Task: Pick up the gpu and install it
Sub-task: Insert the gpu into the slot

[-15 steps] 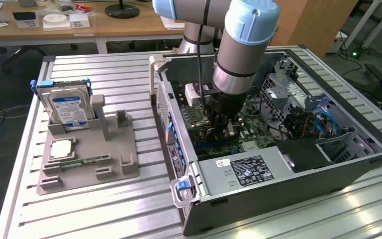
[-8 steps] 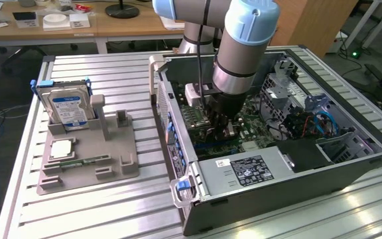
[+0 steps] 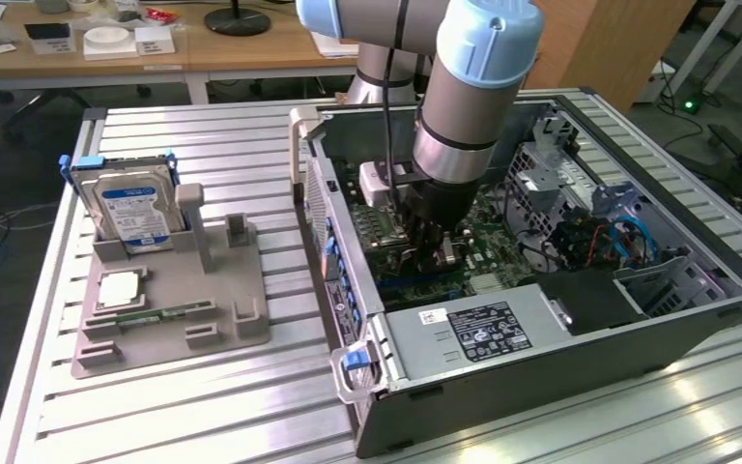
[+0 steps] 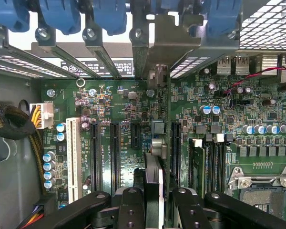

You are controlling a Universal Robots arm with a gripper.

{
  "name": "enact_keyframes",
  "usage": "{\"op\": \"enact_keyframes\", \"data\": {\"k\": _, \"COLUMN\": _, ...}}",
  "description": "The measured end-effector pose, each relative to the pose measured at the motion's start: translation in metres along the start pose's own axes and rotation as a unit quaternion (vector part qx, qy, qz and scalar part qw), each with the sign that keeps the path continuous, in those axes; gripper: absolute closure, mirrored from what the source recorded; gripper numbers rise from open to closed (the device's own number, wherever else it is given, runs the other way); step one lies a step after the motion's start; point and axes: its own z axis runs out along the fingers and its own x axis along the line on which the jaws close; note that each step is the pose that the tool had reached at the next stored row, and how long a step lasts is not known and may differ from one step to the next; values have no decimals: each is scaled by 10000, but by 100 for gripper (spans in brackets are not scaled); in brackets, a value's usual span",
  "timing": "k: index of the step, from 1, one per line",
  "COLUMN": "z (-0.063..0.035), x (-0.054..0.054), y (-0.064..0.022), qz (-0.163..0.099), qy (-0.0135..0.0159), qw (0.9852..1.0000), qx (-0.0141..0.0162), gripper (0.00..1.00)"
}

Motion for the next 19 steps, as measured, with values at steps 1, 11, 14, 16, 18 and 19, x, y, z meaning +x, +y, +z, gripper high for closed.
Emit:
{"op": "enact_keyframes", "data": {"k": 1, "z": 0, "x": 0, "y": 0, "qz": 0, "qy": 0, "qw": 10000, "qx": 0, "gripper": 73}}
{"op": "enact_keyframes", "data": {"k": 11, "z": 0, "x": 0, "y": 0, "qz": 0, "qy": 0, "qw": 10000, "qx": 0, "gripper": 73}}
{"op": "enact_keyframes", "data": {"k": 14, "z": 0, "x": 0, "y": 0, "qz": 0, "qy": 0, "qw": 10000, "qx": 0, "gripper": 73}}
{"op": "enact_keyframes", "data": {"k": 16, "z": 0, "x": 0, "y": 0, "qz": 0, "qy": 0, "qw": 10000, "qx": 0, "gripper": 73}}
{"op": "enact_keyframes", "data": {"k": 18, "z": 0, "x": 0, "y": 0, "qz": 0, "qy": 0, "qw": 10000, "qx": 0, "gripper": 73}}
{"op": "enact_keyframes", "data": {"k": 19, "z": 0, "x": 0, "y": 0, "qz": 0, "qy": 0, "qw": 10000, "qx": 0, "gripper": 73}}
